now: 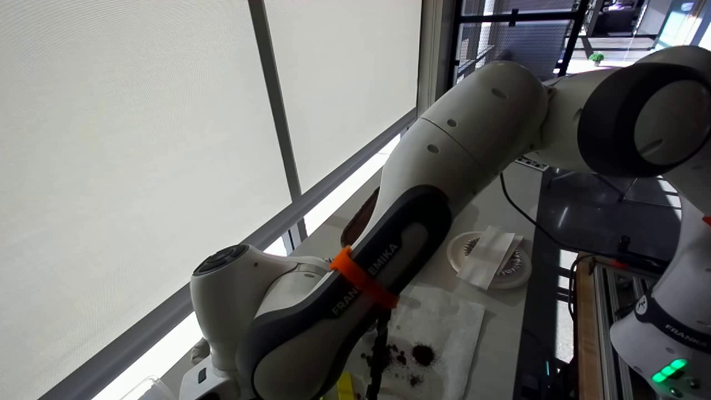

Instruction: Pick up the green block on the left, put it on the letter block on the right, pick up the blue block on the left and put it on the other letter block on the right

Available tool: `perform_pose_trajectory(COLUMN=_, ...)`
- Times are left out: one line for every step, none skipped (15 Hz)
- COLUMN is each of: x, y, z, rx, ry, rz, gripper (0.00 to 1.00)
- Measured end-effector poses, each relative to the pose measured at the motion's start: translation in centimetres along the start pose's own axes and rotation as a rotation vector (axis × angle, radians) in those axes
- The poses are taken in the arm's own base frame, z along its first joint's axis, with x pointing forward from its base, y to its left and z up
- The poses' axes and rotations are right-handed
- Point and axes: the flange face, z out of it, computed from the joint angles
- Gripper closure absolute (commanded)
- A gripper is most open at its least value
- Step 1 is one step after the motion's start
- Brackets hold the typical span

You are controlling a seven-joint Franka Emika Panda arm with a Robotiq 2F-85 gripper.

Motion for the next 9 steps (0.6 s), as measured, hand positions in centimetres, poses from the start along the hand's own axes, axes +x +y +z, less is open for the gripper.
perform_pose_trajectory(x=-0.02, y=0.0, z=0.03, rx=0.0, ry=-0.001, rz=0.001, gripper=0.46)
perform_pose_trajectory(x=-0.06, y=0.01, z=0.04, rx=0.0, ry=-0.002, rz=0.003, gripper=0.44)
perform_pose_trajectory(x=-0.09, y=0.03, z=0.04, rx=-0.001, ry=-0.003, rz=0.003, gripper=0.51)
perform_pose_trajectory(x=-0.16, y=0.05, z=0.05, rx=-0.001, ry=-0.004, rz=0.004, gripper=0.48)
perform_pose_trajectory(x=-0.23, y=0.07, z=0.06, rx=-0.001, ry=-0.005, rz=0.006, gripper=0.48)
perform_pose_trajectory(x=-0.3, y=0.1, z=0.07, rx=-0.001, ry=-0.006, rz=0.006, gripper=0.47)
perform_pose_trajectory(x=-0.37, y=0.12, z=0.08, rx=-0.001, ry=-0.007, rz=0.007, gripper=0.34)
perform_pose_trajectory(x=-0.45, y=0.15, z=0.1, rx=-0.001, ry=-0.008, rz=0.008, gripper=0.22)
perform_pose_trajectory(x=-0.51, y=0.17, z=0.12, rx=-0.001, ry=-0.008, rz=0.009, gripper=0.21)
